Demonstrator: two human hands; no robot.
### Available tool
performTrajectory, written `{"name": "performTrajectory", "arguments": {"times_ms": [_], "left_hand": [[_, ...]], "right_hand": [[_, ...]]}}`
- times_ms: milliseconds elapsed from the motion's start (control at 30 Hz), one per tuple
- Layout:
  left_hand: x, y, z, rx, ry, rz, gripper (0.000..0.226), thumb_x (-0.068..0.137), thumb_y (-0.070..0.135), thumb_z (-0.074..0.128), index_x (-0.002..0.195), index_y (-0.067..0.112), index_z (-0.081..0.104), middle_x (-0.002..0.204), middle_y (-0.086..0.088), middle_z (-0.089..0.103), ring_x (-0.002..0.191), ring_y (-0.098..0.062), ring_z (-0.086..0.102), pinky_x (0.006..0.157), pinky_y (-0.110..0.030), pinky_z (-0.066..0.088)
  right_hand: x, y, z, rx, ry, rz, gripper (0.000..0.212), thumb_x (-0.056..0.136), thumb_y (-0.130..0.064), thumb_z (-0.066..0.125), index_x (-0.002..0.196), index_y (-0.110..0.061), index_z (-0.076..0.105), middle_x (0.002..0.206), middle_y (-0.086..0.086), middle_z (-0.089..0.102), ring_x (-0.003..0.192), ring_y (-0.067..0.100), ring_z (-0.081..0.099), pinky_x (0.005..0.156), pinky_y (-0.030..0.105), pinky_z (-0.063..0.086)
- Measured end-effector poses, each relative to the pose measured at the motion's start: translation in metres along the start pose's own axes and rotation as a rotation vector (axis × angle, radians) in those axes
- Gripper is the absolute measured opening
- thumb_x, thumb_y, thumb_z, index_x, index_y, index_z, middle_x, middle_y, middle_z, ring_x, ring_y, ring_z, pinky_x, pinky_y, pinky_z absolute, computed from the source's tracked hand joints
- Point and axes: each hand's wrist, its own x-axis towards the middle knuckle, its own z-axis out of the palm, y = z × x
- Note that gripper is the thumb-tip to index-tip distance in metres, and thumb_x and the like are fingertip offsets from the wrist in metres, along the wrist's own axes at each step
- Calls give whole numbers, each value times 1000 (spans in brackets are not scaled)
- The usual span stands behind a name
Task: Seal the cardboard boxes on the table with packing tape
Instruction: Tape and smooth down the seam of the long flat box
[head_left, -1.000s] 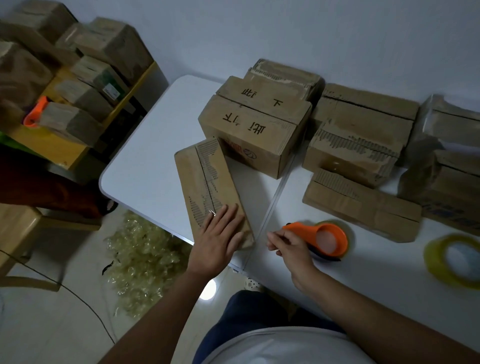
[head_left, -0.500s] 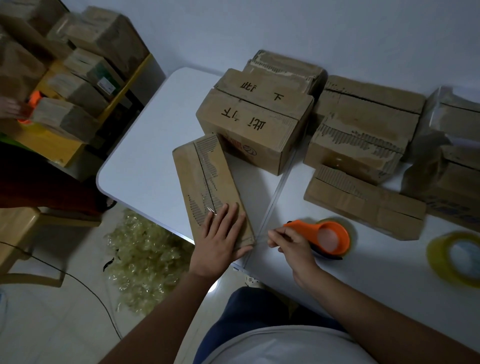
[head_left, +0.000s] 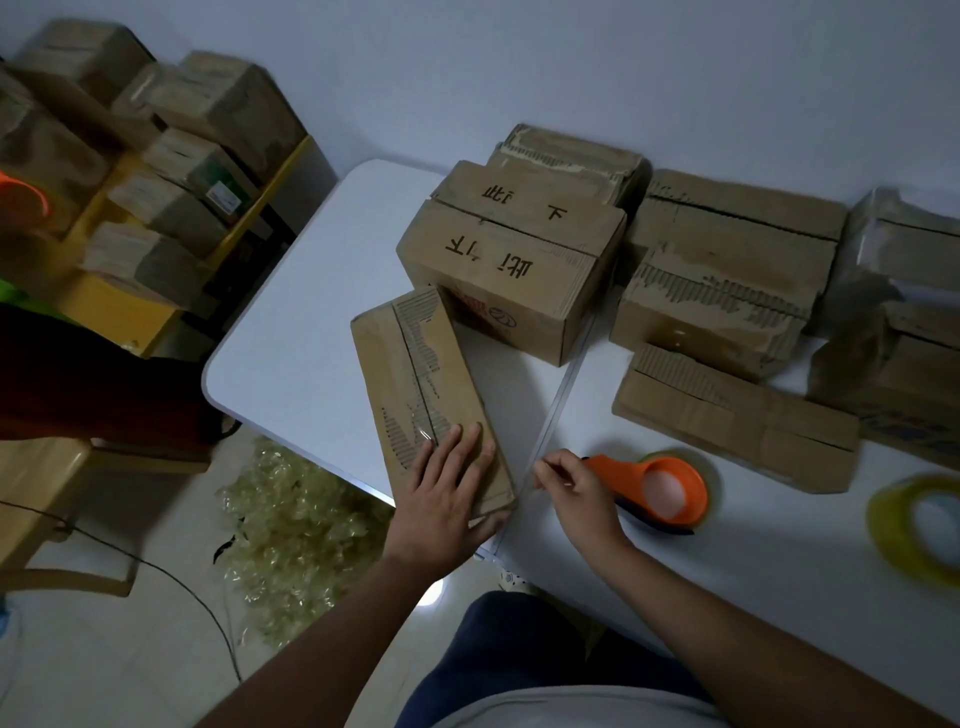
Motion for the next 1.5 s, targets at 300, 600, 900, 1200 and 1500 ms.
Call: {"name": "performTrajectory", "arguments": {"times_ms": [300,600,900,1200,1500], "left_hand": [[0,0,3,40,41,50,81,95,65,41,156,14,20,164,-10,18,152,-29,13,120,-52,20],[1,0,2,32,-3,20,79,96,63,41,155,14,22,163,-12,18,152,-30,12,117,-55,24],[2,3,-4,39,-41,7,81,95,64,41,155,16,17,164,-12,17,152,-30,10,118,-55,24],[3,4,-6,81,-45,4,78,94,62,40,154,14,27,163,-12,21,151,-32,15,116,-55,27],[14,-7,-43,-652,-23,-108,67,93,68,34,138,21,52,156,8,29,145,-14,27,117,-45,26]], "right_hand": [[12,10,24,-236,-13,-187,19,100,-18,48,81,-19,49,74,-7,52,70,6,50,62,15,38],[15,15,48,-227,7,-109,5,102,-20,43,99,-16,44,94,4,54,84,16,53,64,14,39],[38,10,36,-455,-164,18,22,96,-9,49,118,-13,50,120,6,47,98,16,51,80,20,38],[-19,-3,29,-361,-337,-36,69,93,3,42,154,-23,21,151,2,39,136,16,40,110,21,30],[-16,-21,-5,-536,-308,5,67,97,-9,47,154,-20,13,154,7,33,140,18,35,108,26,34]]}}
